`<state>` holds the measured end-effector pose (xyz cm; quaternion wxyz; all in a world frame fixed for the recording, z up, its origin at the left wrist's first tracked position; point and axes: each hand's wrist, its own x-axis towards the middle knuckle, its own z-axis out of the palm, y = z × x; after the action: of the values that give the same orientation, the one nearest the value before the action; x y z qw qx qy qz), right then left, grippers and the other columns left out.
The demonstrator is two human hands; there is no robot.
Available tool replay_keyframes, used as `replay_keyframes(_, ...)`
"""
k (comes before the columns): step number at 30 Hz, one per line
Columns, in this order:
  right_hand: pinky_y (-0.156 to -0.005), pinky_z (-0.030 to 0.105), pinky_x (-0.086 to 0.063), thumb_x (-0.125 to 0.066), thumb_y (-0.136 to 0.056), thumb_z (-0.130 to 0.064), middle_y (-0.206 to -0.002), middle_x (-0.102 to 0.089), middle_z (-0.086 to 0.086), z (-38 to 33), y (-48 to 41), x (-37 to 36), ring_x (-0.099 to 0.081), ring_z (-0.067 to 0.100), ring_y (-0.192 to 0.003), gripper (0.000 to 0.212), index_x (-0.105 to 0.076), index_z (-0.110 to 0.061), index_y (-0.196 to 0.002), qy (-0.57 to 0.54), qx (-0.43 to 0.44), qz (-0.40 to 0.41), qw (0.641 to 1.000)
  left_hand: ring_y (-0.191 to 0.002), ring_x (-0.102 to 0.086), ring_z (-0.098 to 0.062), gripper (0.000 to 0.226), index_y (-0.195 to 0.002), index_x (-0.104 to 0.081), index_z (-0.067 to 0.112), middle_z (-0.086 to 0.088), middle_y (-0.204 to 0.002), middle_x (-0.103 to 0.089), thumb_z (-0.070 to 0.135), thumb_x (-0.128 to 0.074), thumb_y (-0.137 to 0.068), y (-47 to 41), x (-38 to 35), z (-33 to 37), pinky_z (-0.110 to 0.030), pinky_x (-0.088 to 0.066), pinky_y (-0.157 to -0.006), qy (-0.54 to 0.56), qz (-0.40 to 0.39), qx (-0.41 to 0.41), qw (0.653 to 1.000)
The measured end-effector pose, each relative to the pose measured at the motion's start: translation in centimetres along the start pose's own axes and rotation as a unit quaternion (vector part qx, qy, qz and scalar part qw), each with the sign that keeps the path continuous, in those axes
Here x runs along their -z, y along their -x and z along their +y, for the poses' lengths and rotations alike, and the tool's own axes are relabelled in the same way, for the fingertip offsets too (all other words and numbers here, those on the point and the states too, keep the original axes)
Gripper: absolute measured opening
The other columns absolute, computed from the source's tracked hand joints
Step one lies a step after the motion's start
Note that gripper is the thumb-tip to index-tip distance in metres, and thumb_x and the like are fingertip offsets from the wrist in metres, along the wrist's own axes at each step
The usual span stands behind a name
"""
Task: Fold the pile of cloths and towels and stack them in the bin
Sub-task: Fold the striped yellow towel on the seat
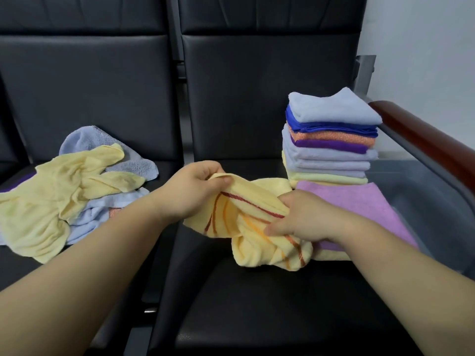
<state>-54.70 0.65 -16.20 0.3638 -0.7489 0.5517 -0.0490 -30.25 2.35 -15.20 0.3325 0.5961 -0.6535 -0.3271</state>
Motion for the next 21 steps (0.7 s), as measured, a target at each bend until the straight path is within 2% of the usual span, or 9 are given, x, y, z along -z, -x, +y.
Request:
replay_keyframes(2,-0.092,0.038,-0.06,-0.081,-0.086,-0.032,-0.1,-0.075,-0.008,0.2,-0.3,0.0,-0.071,0.012,-0.096,0.016,-0.073,-0.027,-0.099,-0.036,-0.002,0.019,0.999,-0.075,-0.063,-0.016,0.021,-0.086,-0.061,0.017,0.002,-0.08,-0.065,0.031,-0.059,-0.102,0.0,-0.3,0.2,-0.038,-0.053,-0.073,0.082,0.01,0.024,0.996)
replay_keyframes(5,-0.096,0.037,-0.058,-0.084,-0.085,-0.03,-0.108,-0.077,-0.012,0.3,-0.6,0.5,-0.071,0.01,-0.103,0.029,-0.072,-0.03,-0.111,-0.07,0.002,-0.033,0.997,-0.071,-0.061,-0.014,0.018,-0.09,-0.06,0.018,0.003,-0.075,-0.062,0.03,-0.058,-0.103,-0.1,-0.7,0.5,-0.037,-0.052,-0.07,0.184,0.001,0.052,0.981)
replay_keyframes(7,-0.093,0.033,-0.057,-0.085,-0.084,-0.03,-0.107,-0.075,-0.012,0.2,-0.8,0.8,-0.07,0.01,-0.103,0.028,-0.071,-0.031,-0.108,-0.025,0.019,-0.044,0.999,-0.069,-0.064,-0.011,0.02,-0.091,-0.064,0.018,0.005,-0.075,-0.066,0.037,-0.068,-0.096,0.0,-0.4,0.5,-0.034,-0.053,-0.065,0.157,-0.025,0.038,0.987)
replay_keyframes(9,-0.083,0.029,-0.055,-0.083,-0.086,-0.031,-0.097,-0.073,-0.011,0.0,-1.1,1.1,-0.068,0.012,-0.096,0.014,-0.071,-0.03,-0.094,0.012,0.043,-0.015,0.999,-0.073,-0.069,-0.012,0.031,-0.093,-0.069,0.018,0.005,-0.079,-0.072,0.043,-0.083,-0.082,0.1,0.1,0.4,-0.029,-0.055,-0.066,0.083,-0.083,0.032,0.993)
replay_keyframes(11,-0.084,0.031,-0.055,-0.08,-0.088,-0.035,-0.095,-0.074,-0.007,-0.1,-1.3,1.4,-0.069,0.014,-0.094,0.01,-0.074,-0.028,-0.091,-0.019,0.052,0.012,0.998,-0.079,-0.072,-0.012,0.028,-0.092,-0.073,0.021,0.004,-0.084,-0.075,0.04,-0.088,-0.078,0.1,0.5,0.0,-0.029,-0.057,-0.07,-0.038,-0.149,0.035,0.988)
replay_keyframes(13,-0.095,0.038,-0.057,-0.076,-0.093,-0.034,-0.102,-0.077,-0.006,0.0,-1.4,1.6,-0.072,0.015,-0.1,0.009,-0.077,-0.028,-0.1,-0.116,0.051,0.011,0.992,-0.079,-0.07,-0.009,0.015,-0.087,-0.075,0.025,0.006,-0.082,-0.074,0.036,-0.084,-0.083,0.0,0.9,-0.6,-0.028,-0.054,-0.072,-0.076,-0.182,0.041,0.979)
replay_keyframes(15,-0.102,0.049,-0.056,-0.072,-0.096,-0.026,-0.107,-0.079,-0.002,0.3,-1.5,1.4,-0.074,0.019,-0.105,0.013,-0.077,-0.024,-0.108,-0.226,0.056,0.003,0.972,-0.082,-0.07,-0.009,0.011,-0.092,-0.074,0.022,0.005,-0.086,-0.074,0.03,-0.081,-0.088,0.2,1.2,-1.1,-0.03,-0.054,-0.076,-0.011,-0.184,0.043,0.982)
replay_keyframes(18,-0.109,0.055,-0.051,-0.077,-0.09,-0.02,-0.116,-0.078,0.005,0.3,-1.3,1.0,-0.073,0.026,-0.113,0.027,-0.075,-0.018,-0.117,-0.357,0.091,-0.023,0.93,-0.101,-0.073,-0.023,0.032,-0.114,-0.067,0.011,-0.009,-0.108,-0.076,0.025,-0.073,-0.085,0.0,1.2,-1.7,-0.042,-0.057,-0.091,0.081,-0.149,0.03,0.985)
replay_keyframes(21,-0.105,0.05,-0.053,-0.088,-0.079,-0.023,-0.123,-0.076,0.005,0.0,-1.0,0.9,-0.071,0.026,-0.118,0.052,-0.07,-0.019,-0.127,-0.364,0.128,-0.078,0.919,-0.116,-0.066,-0.039,0.047,-0.128,-0.058,0.0,-0.024,-0.123,-0.068,0.018,-0.065,-0.084,-0.4,0.6,-1.5,-0.054,-0.053,-0.101,0.218,-0.102,0.038,0.97)
